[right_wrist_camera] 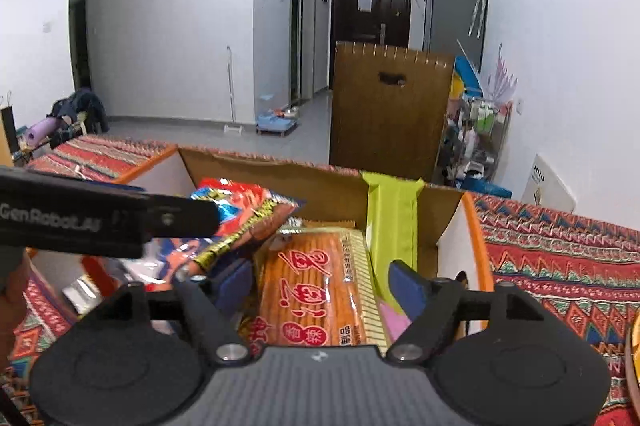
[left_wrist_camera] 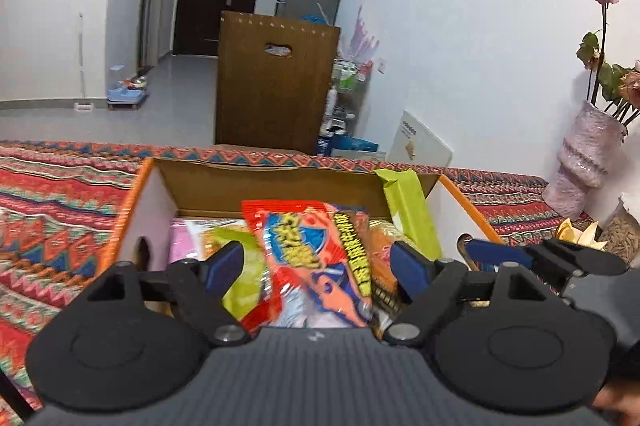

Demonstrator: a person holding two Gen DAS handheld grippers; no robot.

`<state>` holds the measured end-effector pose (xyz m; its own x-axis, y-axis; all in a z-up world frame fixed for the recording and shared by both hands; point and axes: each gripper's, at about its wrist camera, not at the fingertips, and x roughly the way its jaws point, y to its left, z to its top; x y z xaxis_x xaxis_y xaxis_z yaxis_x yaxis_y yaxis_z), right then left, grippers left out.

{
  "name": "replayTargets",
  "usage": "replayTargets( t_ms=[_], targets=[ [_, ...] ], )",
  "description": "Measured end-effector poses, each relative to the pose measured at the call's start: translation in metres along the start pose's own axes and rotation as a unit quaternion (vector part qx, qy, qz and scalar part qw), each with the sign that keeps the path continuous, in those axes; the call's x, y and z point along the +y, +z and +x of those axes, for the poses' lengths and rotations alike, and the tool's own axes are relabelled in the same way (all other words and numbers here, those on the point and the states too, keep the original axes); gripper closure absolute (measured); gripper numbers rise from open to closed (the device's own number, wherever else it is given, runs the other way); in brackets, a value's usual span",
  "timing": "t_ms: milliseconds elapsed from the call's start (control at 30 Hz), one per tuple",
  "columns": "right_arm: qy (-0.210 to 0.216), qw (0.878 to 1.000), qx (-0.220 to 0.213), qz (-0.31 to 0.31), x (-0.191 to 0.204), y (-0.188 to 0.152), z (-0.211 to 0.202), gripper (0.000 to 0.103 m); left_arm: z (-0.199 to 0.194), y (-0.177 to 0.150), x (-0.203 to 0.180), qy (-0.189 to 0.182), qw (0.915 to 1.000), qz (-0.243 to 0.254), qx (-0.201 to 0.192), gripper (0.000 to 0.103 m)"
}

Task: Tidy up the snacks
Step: 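Lower both packets into the box and open both tools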

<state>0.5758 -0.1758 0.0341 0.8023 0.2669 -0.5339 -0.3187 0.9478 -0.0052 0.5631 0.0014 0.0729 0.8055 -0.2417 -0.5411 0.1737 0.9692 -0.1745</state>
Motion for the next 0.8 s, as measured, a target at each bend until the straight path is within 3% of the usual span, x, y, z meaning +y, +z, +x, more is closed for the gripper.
replayTargets(
  t_ms=[467,800],
  targets=[
    [-0.020,0.998,-0.054,-0.003,0.015,0.009,-0.115,0.022,-0.114,-0.017,-0.003,0.012,0.9992,0.010,-0.038,0.020],
    [-0.022,0.997,-0.075,-0.006,0.035,-0.013,-0.189,0.021,-0.183,-0.045,-0.018,0.014,0.9976,0.018,-0.066,0.005]
  ],
)
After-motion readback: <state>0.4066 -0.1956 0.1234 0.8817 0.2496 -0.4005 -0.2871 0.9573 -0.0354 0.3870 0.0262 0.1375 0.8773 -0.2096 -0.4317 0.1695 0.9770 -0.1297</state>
